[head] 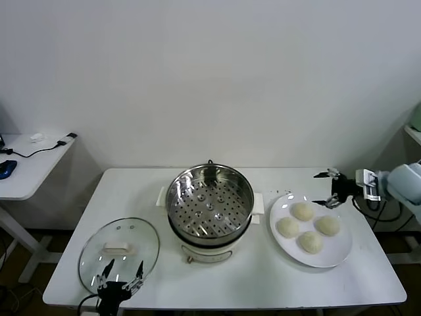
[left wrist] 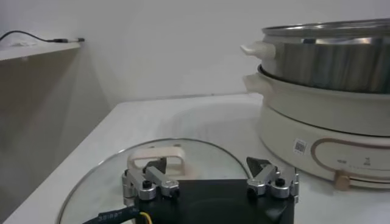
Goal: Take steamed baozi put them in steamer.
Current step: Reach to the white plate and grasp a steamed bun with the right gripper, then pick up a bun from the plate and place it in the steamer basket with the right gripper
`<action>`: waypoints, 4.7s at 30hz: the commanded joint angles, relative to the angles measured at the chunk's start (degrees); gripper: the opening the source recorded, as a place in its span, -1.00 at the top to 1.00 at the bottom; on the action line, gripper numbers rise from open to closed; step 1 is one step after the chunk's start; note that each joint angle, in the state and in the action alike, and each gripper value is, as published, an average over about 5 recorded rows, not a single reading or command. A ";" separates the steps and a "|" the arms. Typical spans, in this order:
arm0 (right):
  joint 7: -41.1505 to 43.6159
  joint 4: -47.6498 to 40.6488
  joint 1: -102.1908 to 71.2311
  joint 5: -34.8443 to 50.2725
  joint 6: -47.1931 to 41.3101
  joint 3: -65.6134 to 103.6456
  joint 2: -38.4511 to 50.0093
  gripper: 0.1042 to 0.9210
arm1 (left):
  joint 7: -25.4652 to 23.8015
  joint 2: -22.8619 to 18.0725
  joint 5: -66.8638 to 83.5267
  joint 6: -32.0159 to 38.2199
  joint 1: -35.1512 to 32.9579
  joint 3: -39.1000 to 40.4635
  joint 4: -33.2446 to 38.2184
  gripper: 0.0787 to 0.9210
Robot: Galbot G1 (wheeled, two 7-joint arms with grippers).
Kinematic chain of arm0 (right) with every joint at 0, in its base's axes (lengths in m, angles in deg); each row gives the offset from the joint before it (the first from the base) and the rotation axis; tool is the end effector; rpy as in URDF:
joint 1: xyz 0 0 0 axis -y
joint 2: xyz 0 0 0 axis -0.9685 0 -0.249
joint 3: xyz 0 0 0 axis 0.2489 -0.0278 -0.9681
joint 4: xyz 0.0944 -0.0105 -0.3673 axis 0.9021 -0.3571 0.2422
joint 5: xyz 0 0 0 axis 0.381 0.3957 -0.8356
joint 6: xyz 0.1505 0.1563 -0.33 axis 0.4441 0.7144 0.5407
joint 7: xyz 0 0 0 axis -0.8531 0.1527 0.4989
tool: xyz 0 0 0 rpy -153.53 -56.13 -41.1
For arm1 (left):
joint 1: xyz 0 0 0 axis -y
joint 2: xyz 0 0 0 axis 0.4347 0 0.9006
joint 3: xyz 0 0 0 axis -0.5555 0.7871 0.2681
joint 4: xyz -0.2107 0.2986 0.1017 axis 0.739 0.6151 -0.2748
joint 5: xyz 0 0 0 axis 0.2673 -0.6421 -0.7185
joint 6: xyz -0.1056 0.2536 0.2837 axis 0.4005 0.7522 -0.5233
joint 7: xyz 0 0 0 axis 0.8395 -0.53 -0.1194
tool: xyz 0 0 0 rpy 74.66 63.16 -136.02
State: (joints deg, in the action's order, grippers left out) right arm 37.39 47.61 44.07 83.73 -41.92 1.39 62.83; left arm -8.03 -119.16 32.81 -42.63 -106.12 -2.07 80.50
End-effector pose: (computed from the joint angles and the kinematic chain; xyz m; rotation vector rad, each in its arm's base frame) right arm 0.5249 -0.2862 -0.1523 1.3291 -1.7306 1.2841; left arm 0.1239 0.0747 -0.4044 -0.0099 -2.7794 -0.0806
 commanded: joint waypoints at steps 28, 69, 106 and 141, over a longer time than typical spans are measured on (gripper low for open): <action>0.01 -27.86 11.96 -2.14 -10.23 -30.07 -26.38 -0.76 | 0.05 -2.65 -2.51 0.90 -0.87 -0.07 0.14 -0.77; 6.10 -4.67 52.15 9.99 1.75 -44.62 -24.89 0.02 | 0.82 -2.85 -4.21 1.66 -1.16 0.89 0.79 -0.77; -7.38 -18.83 28.13 -30.28 42.73 -36.57 -51.00 0.01 | 1.89 -3.32 -6.83 1.52 -0.76 5.01 -0.04 -0.77; 1.71 -14.28 41.68 -0.26 38.92 -40.68 -46.40 -0.76 | 2.24 -3.66 -6.81 2.14 -0.99 5.18 0.25 -0.77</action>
State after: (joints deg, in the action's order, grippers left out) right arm 35.03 27.35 76.59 65.59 0.37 -35.88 10.96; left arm -5.77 -122.69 26.07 -40.53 -107.08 3.03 80.73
